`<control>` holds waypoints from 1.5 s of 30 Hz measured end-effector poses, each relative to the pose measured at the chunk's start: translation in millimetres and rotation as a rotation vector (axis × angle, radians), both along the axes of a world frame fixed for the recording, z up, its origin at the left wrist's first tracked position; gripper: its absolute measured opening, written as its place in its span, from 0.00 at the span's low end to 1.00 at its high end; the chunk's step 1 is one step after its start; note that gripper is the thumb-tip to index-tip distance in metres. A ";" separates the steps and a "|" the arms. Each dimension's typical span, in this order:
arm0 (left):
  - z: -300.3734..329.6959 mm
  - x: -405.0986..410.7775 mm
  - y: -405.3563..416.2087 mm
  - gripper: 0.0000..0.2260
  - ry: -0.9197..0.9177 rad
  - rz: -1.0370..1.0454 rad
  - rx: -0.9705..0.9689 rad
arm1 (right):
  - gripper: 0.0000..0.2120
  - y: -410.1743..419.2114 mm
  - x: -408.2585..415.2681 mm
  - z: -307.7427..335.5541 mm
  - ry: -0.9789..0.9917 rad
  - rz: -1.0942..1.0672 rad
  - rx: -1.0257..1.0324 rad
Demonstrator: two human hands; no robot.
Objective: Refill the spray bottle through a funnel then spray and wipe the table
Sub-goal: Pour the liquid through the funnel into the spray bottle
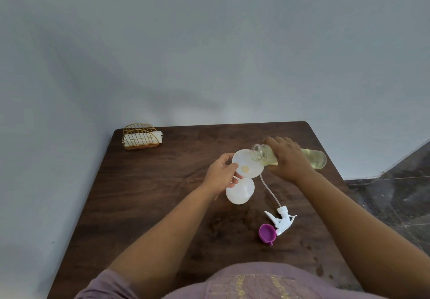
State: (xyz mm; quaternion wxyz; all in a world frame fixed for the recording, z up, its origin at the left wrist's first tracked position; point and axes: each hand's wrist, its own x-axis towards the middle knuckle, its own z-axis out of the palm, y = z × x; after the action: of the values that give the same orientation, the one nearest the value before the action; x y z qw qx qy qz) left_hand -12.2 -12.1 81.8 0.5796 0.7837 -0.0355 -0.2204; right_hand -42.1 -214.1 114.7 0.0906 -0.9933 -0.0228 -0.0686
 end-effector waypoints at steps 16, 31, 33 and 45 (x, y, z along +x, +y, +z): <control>-0.7 0.1 0.6 0.12 0.008 0.001 -0.008 | 0.22 1.2 -0.9 1.0 0.005 0.000 -0.017; -3.3 0.4 0.8 0.13 0.024 0.002 0.024 | 0.23 4.5 -0.8 1.3 0.032 -0.002 -0.043; -3.1 0.4 1.0 0.13 0.028 -0.001 0.025 | 0.23 5.0 -0.5 1.4 0.038 -0.003 -0.047; -2.3 0.2 2.6 0.11 0.028 -0.005 0.000 | 0.25 5.2 -1.6 1.4 0.046 -0.009 -0.059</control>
State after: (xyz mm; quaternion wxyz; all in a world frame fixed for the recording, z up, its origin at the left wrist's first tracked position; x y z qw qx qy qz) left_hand -12.1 -9.5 79.5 0.5795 0.7806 -0.0294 -0.2326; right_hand -43.7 -208.9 116.1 0.0613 -0.9969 -0.0184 -0.0452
